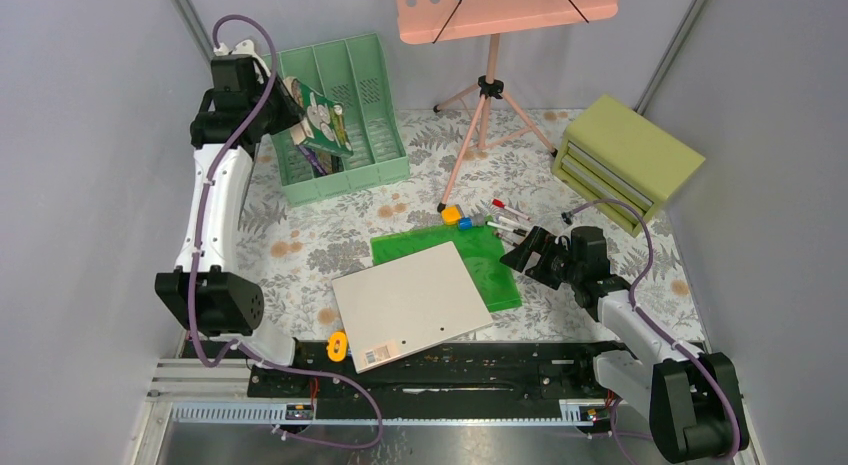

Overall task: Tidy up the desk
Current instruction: Place the book in the storage box.

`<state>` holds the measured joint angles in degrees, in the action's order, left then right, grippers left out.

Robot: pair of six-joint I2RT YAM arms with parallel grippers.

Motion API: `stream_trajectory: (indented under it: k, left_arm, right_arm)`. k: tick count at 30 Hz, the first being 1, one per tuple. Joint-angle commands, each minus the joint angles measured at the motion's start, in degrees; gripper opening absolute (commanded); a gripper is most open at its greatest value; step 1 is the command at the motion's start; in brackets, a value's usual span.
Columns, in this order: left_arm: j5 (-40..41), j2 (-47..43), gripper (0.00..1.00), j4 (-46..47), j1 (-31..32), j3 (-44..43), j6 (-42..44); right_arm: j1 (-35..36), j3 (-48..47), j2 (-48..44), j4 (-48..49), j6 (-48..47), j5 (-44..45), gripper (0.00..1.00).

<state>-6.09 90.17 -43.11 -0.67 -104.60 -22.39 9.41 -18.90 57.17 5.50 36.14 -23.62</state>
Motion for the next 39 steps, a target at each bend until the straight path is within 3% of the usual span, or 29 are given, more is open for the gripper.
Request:
stream_trajectory:
  k: [1,39]
  left_arm:
    - [-0.57,-0.01,0.00,7.34,-2.51,-4.47,-3.54]
    - [10.59,10.23,0.00,3.18,-5.23,-11.26,-5.70]
  right_arm:
    - [-0.18,-2.37,0.34,1.53,0.14,-0.97,0.99]
    - [-0.16,-2.87,1.70,1.58,0.06,-1.50,0.99]
